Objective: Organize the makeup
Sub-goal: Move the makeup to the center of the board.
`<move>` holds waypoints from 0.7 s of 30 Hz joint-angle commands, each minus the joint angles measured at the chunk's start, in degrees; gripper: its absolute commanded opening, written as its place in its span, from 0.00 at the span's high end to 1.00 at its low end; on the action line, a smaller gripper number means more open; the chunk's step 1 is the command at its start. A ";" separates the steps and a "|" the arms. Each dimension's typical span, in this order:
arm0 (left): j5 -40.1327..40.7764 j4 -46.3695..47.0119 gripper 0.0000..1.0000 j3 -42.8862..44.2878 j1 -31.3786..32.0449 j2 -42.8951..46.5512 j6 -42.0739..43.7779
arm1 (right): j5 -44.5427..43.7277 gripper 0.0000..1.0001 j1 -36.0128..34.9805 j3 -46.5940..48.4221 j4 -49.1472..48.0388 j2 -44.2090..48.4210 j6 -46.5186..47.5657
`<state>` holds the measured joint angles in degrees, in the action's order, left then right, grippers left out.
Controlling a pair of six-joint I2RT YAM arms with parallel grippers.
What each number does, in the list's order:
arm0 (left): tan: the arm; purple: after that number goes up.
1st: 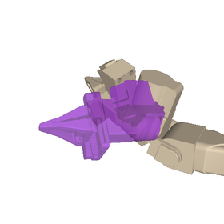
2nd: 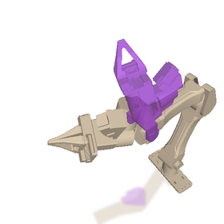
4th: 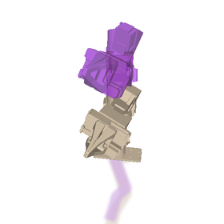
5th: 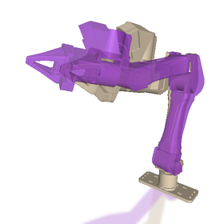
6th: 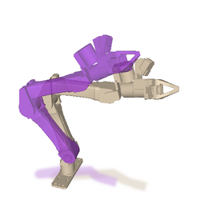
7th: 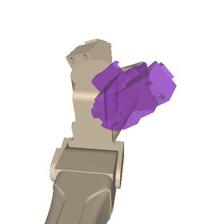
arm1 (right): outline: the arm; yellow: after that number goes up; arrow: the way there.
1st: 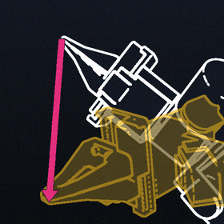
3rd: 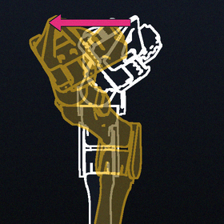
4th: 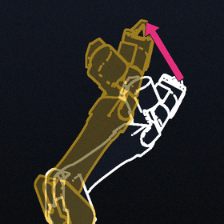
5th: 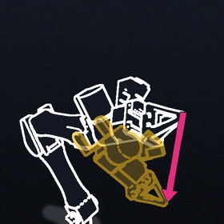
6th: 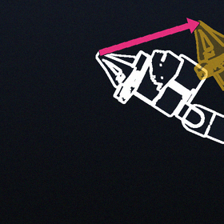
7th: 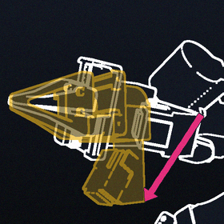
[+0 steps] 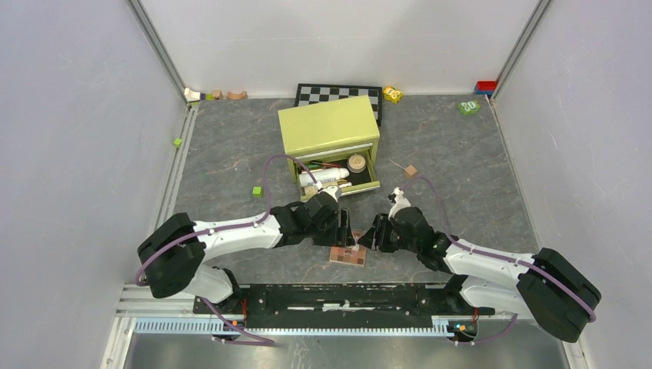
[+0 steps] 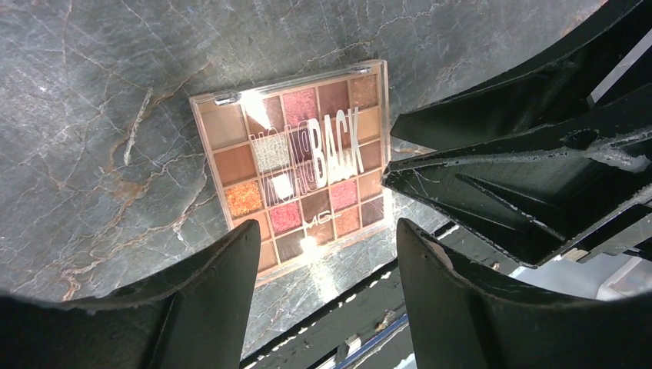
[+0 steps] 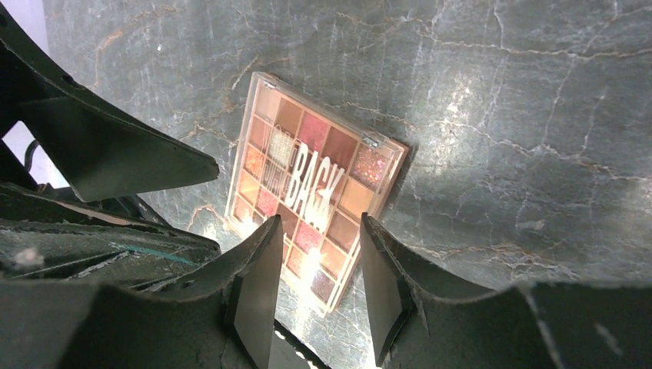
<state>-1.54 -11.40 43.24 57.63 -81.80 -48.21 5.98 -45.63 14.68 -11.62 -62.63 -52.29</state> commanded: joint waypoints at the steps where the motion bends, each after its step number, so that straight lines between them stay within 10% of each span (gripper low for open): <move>1: 1.34 1.60 0.28 2.57 -0.25 2.25 2.03 | 0.77 0.53 -0.08 2.14 -4.76 0.74 0.86; 11: 5.54 -3.43 0.22 0.90 -3.42 3.43 1.30 | -7.24 0.48 -0.08 4.03 8.64 1.35 1.26; 21: -2.78 3.88 0.15 -3.09 -3.84 -2.98 2.27 | 8.46 0.38 -0.16 -3.38 -6.86 -6.14 -4.25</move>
<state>-0.21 -12.12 40.71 53.63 -82.08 -47.94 8.29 -45.63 14.02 -13.54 -65.12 -53.78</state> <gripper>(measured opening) 0.847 0.616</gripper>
